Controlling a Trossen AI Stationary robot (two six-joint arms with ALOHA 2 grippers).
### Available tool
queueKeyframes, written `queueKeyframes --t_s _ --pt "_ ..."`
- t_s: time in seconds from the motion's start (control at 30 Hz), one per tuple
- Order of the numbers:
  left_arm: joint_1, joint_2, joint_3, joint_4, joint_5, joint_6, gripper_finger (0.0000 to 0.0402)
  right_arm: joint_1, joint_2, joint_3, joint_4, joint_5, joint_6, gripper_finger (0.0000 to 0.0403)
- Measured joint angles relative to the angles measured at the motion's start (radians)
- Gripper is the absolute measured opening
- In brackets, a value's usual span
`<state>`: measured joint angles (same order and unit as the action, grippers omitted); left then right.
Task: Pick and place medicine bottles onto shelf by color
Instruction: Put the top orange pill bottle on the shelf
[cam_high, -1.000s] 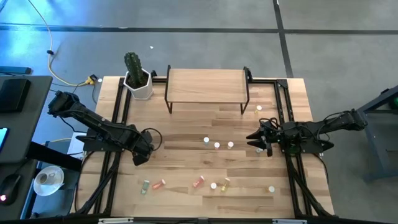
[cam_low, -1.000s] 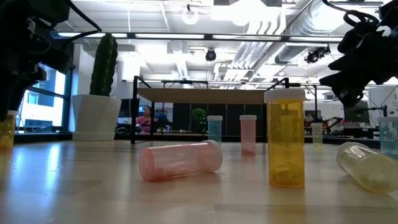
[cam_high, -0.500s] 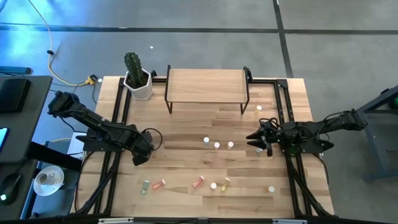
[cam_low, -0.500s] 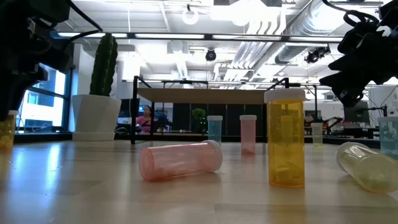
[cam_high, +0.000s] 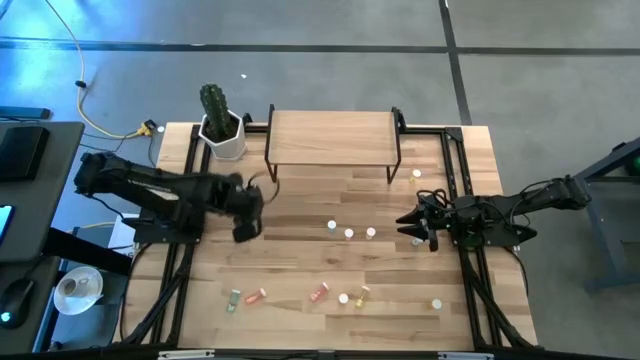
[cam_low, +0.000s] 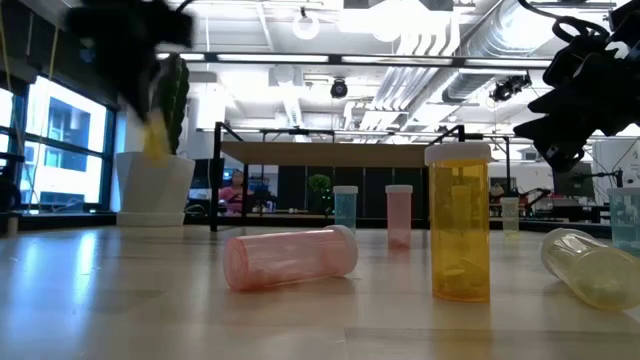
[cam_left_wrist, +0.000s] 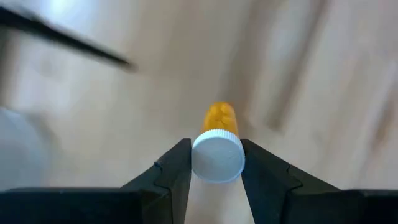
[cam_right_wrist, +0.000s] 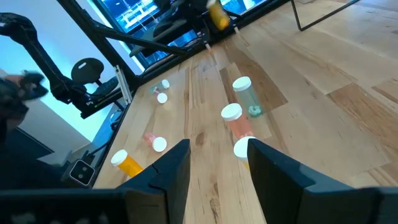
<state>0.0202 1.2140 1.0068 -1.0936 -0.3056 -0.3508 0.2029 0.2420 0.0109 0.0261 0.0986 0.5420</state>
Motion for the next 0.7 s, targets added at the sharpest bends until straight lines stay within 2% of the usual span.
queueKeyframes --t_s 0.1,0.17,0.33,0.57,0.7 --pt "0.083 0.000 0.100 0.035 -0.098 0.120 0.0117 0.000 0.000 0.000 0.000 0.000 0.000 0.0151" --pt "0.138 0.000 0.162 0.080 -0.128 0.204 0.0117 0.000 0.000 0.000 0.000 0.000 0.000 0.0151" --pt "0.285 0.005 0.318 0.157 -0.127 0.379 0.0117 0.000 0.000 0.000 0.000 0.000 0.000 0.0151" --pt "0.468 0.056 0.521 0.171 -0.122 0.479 0.0117 0.000 0.000 0.000 0.000 0.000 0.000 0.0151" --pt "0.548 0.119 0.620 0.167 -0.084 0.519 0.0117 0.000 0.000 0.000 0.000 0.000 0.000 0.0151"
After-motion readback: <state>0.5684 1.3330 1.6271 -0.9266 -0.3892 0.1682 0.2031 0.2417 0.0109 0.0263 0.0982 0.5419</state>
